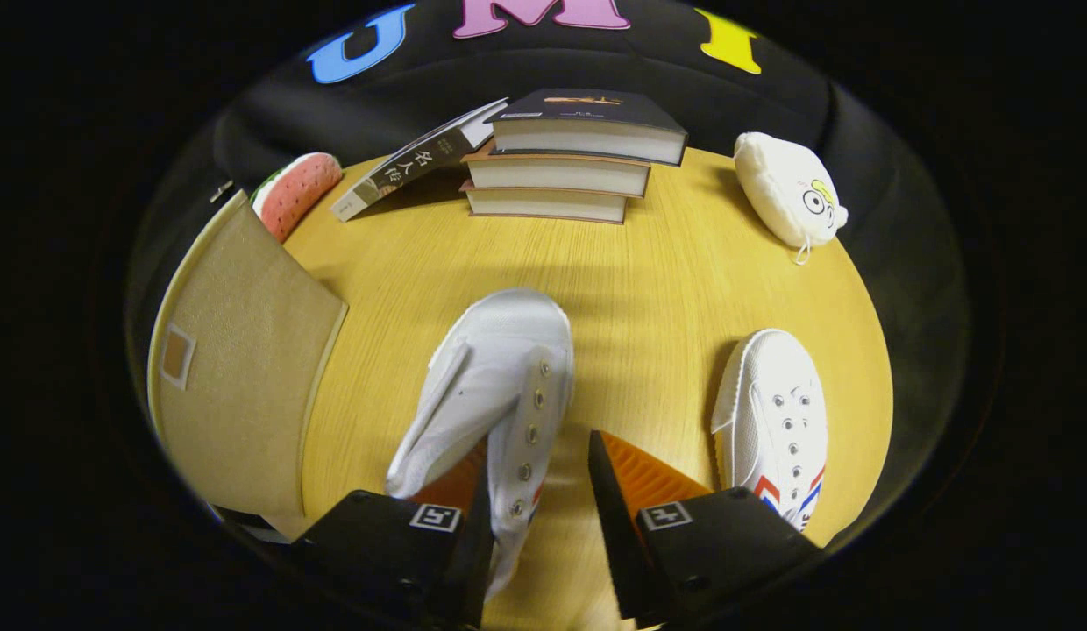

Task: Open the storage box then place both shoes into the box .Put the left shoe in first, then the right shoe, with the right side of both shoes facing outward in a uniform manner.

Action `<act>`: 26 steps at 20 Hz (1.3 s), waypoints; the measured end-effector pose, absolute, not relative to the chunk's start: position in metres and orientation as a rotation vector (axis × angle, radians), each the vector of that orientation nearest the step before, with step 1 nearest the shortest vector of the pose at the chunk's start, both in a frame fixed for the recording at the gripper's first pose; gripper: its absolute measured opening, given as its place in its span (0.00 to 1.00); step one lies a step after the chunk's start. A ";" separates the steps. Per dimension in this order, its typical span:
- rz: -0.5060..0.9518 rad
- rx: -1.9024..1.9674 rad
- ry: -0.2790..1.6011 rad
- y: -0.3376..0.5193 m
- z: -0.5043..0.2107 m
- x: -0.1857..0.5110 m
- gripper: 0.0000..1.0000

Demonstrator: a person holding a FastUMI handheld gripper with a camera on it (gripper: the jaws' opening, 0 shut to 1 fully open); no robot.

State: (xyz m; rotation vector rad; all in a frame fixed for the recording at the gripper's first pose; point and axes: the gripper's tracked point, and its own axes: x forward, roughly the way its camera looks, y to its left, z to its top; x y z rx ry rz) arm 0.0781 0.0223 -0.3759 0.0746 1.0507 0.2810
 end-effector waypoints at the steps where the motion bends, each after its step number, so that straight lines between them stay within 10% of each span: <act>1: 0.271 0.102 1.064 0.025 -0.379 0.078 0.46; 7: 0.176 0.196 1.116 0.016 -0.379 0.078 0.09; 26: 0.078 0.672 0.962 0.080 -0.144 0.033 0.08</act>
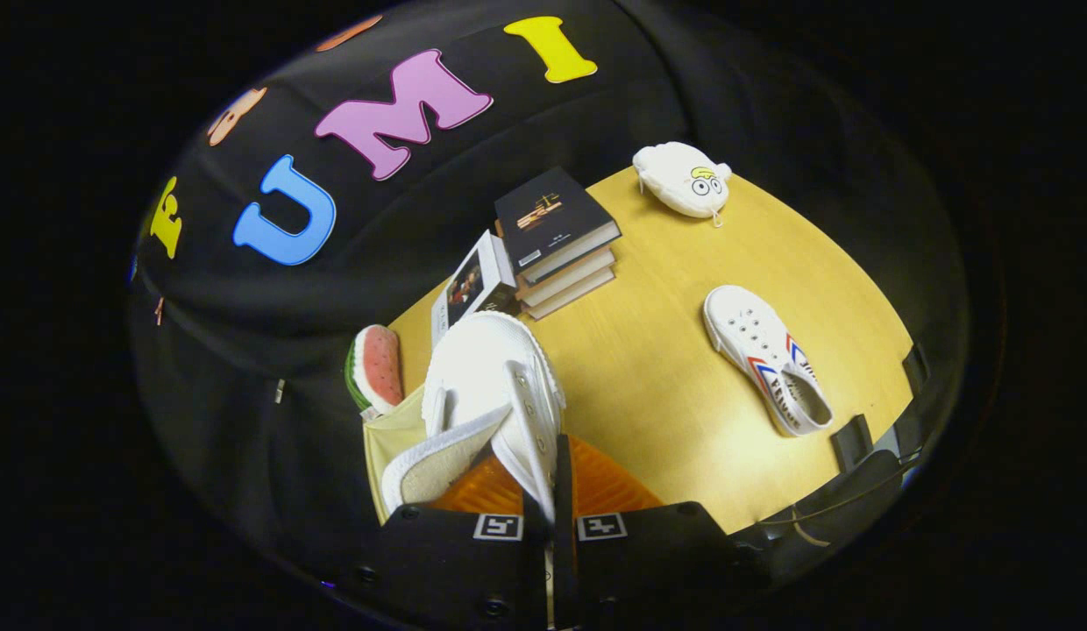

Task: Open the storage box then place both shoes into the box .Put the left shoe in first, then the right shoe, with the right side of both shoes facing outward in a uniform manner.

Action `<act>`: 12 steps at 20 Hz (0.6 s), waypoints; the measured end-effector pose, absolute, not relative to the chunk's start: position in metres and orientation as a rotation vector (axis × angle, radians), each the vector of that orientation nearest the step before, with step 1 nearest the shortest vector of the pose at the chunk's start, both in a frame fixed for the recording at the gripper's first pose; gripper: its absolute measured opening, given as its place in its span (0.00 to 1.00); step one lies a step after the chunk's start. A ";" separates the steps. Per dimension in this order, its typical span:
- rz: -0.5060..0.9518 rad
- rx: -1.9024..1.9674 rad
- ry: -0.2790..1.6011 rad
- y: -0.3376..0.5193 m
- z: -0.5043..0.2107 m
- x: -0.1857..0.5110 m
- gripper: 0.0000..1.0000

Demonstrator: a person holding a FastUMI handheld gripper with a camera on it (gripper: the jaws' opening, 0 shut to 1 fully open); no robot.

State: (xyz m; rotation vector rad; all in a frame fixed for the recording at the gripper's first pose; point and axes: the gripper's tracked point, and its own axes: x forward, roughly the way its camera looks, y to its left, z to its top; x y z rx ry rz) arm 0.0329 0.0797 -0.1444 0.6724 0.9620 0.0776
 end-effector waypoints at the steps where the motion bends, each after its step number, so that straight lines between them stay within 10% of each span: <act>1: 0.098 0.695 0.964 0.098 -0.140 0.034 0.08; 12: 0.294 0.689 1.069 0.290 -0.154 0.032 0.08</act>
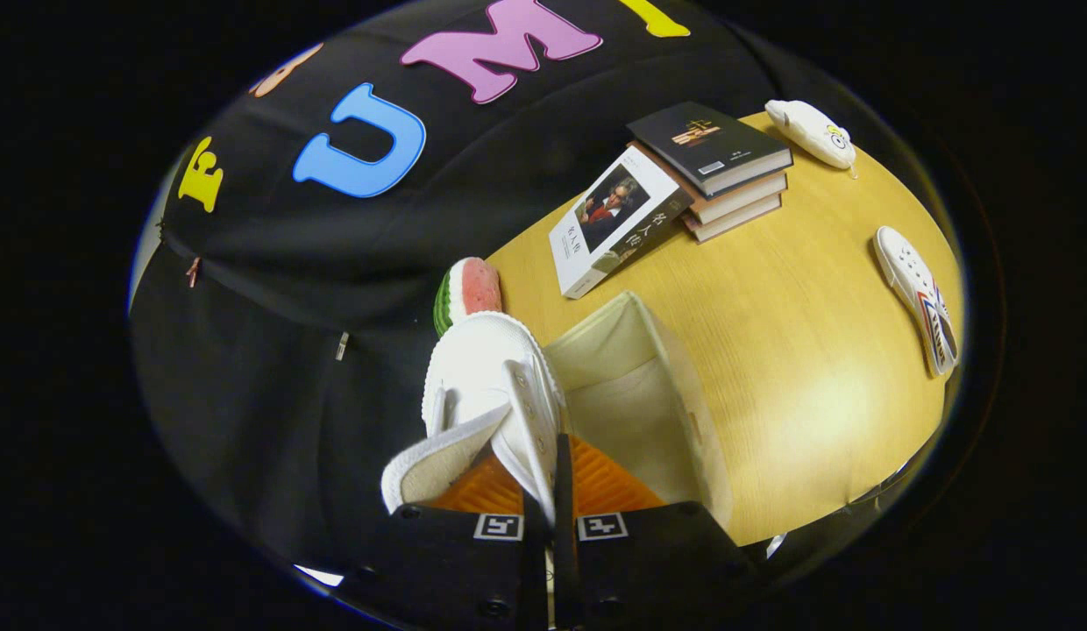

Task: Open the storage box then place both shoes into the box .Put the left shoe in first, then the right shoe, with the right side of both shoes facing outward in a uniform manner.

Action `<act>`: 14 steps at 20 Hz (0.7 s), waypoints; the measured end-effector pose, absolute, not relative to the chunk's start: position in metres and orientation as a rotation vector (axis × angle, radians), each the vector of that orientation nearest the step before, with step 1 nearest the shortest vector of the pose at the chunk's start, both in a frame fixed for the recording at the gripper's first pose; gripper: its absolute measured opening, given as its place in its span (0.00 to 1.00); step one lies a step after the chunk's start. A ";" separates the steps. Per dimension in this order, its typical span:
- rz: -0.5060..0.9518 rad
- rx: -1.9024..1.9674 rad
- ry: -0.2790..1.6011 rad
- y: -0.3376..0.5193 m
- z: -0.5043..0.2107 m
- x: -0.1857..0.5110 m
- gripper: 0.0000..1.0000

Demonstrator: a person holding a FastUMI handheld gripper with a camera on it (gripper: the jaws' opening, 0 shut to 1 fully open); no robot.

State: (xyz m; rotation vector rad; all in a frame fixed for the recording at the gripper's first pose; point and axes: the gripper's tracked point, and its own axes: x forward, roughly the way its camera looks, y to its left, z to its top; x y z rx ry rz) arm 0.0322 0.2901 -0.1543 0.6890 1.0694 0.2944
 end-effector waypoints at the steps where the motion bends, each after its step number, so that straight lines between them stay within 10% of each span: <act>1: 0.286 0.669 1.091 0.297 -0.164 0.030 0.08; 14: 0.212 0.539 1.207 0.321 -0.228 0.032 0.10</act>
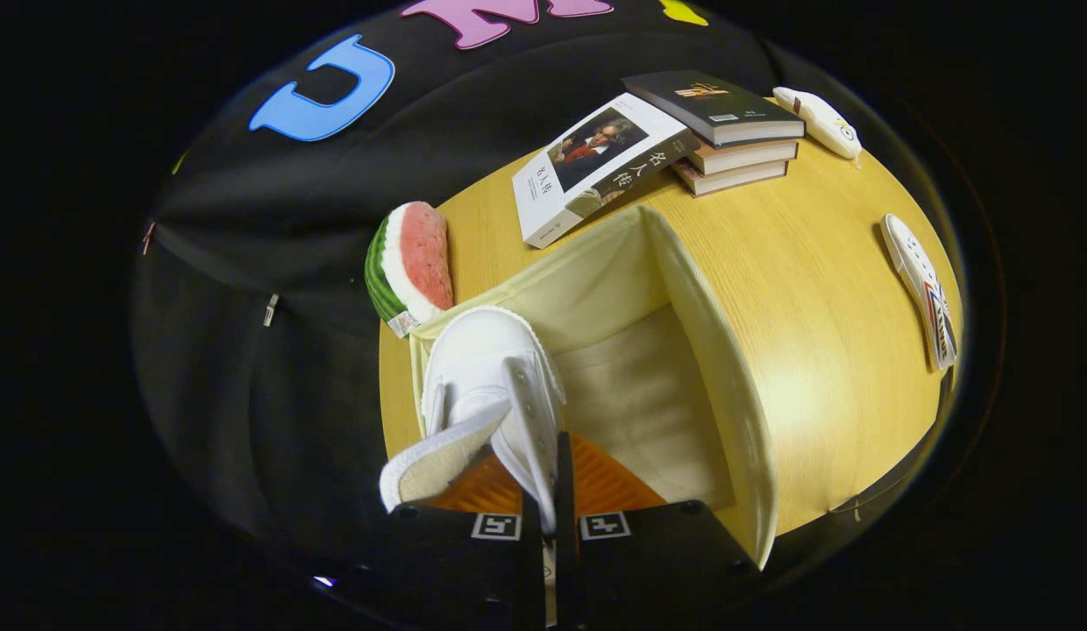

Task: Open the storage box then place both shoes into the box .Put the left shoe in first, then the right shoe, with the right side of both shoes facing outward in a uniform manner.

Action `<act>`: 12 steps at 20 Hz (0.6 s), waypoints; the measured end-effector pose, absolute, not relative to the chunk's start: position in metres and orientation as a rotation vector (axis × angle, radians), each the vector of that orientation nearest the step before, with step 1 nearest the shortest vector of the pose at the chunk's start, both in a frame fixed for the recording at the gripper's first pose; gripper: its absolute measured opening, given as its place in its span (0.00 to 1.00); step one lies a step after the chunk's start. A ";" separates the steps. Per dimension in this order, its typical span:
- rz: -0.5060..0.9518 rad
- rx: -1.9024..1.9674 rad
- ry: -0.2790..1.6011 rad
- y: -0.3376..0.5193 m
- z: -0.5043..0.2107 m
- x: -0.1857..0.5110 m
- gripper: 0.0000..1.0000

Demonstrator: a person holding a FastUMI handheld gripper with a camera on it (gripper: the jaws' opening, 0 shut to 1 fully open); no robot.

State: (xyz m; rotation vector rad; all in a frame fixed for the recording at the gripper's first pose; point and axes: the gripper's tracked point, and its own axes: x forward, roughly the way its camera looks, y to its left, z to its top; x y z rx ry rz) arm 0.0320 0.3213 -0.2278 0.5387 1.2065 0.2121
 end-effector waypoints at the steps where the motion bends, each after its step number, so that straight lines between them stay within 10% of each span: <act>1: 0.221 0.542 1.220 0.325 -0.229 0.030 0.11; 7: 0.390 0.694 1.210 0.363 -0.187 0.028 0.99; 12: 0.499 0.590 1.095 0.333 -0.141 0.025 0.99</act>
